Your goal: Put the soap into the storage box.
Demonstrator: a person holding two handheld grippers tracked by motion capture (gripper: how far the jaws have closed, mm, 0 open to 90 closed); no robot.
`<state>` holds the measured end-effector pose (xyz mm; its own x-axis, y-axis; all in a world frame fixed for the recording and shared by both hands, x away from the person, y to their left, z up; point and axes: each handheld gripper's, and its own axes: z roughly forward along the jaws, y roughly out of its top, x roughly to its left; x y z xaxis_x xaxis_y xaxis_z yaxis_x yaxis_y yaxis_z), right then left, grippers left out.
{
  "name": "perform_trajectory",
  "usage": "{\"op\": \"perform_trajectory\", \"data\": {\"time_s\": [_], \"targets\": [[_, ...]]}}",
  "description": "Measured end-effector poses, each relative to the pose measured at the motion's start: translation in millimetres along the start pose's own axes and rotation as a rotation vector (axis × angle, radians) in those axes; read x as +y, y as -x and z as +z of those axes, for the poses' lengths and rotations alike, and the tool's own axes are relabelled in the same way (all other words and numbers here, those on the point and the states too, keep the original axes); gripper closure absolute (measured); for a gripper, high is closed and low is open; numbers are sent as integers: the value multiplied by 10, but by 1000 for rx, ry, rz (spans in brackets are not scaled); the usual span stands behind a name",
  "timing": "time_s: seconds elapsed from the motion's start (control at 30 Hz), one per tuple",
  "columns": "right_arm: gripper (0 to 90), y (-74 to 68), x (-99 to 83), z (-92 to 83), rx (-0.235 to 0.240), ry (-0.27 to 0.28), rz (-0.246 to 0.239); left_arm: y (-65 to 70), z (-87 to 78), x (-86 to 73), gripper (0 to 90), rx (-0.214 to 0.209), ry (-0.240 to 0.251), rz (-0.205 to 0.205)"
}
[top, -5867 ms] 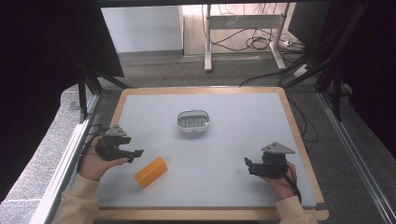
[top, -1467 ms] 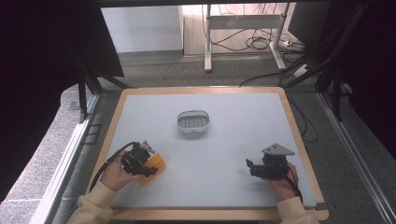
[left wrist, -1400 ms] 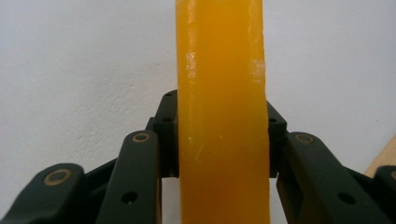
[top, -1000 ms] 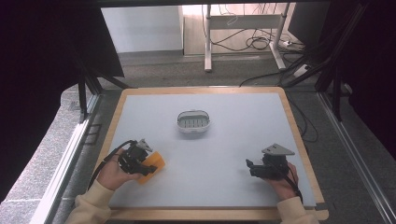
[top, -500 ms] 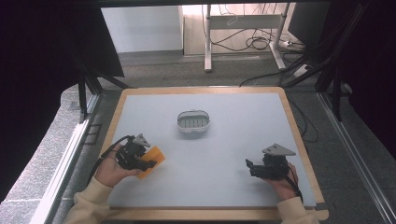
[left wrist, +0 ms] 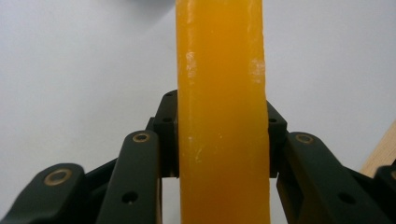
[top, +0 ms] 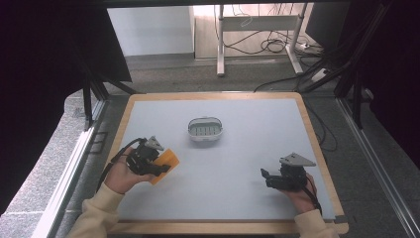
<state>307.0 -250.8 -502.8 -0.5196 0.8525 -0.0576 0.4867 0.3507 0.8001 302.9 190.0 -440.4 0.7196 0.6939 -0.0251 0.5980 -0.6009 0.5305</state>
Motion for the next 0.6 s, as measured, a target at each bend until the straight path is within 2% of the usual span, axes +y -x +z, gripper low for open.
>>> {"op": "perform_trajectory", "data": {"time_s": [0.6], "targets": [[159,17,-25,14,-11,-13,5,-7,-95,134,618,18,35,32]]}}
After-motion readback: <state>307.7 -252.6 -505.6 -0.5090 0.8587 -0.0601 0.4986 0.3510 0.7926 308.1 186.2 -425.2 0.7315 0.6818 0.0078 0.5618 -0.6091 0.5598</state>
